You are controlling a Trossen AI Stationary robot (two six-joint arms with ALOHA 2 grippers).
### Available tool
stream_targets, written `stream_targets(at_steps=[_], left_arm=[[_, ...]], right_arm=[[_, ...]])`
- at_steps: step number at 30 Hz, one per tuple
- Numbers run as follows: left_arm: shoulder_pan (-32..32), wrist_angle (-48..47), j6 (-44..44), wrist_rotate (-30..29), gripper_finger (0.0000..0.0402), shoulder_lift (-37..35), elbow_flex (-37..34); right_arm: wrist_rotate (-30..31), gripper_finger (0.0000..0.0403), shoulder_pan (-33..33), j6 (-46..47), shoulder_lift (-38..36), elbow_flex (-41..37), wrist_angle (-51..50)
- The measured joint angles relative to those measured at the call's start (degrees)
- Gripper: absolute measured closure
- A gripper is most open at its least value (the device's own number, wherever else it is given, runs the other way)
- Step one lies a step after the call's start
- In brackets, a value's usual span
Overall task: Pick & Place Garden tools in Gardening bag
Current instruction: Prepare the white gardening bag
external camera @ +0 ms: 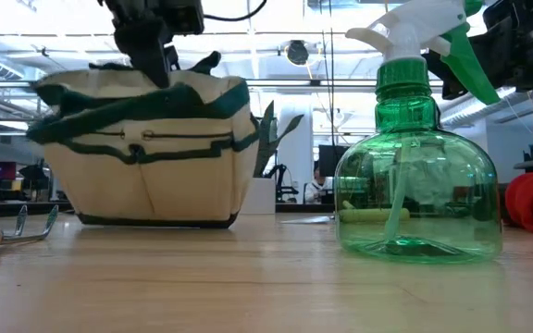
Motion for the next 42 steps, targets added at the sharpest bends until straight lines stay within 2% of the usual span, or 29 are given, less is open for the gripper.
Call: stream_targets(at_steps=[5,8,14,22,28,34,42], left_arm=[[2.0,0.0,0.2,0.1,0.0393,0.0,-0.7],[3.0,0.0,0.3,-0.4,0.0381,0.0,-0.7],[3.9,-0.1,2.4,-8.2,0.0339,0.0,-0.7],[5.2,-0.1,4.3,-9.6,0.0352,0.0,-0.7],[5.3,-0.1,4.3,-16.3,0.0361,0.0,-0.7],[5.3,-0.1,4.3,-17.2,0.0349,0.0,-0.8],[5.3,-0.1,4.1,-22.6,0.0316,0.0,-0.8]], right_arm=[[0.0,0.0277,0.0,0.0,0.0,0.0,0.0],[0.0,0.0277,0.0,-0.1,0.0,0.0,0.0],[0.0,0.0277,0.0,-0.1,0.0,0.0,0.0],[0.1,0.0277,0.0,-0.1,0.0,0.0,0.0],[0.2,0.0277,0.0,-0.1,0.0,0.0,0.0],[0.2,0.0277,0.0,-0.4,0.0,0.0,0.1],[0.2,0.0277,0.0,-3.5,0.0,0.0,3.9]])
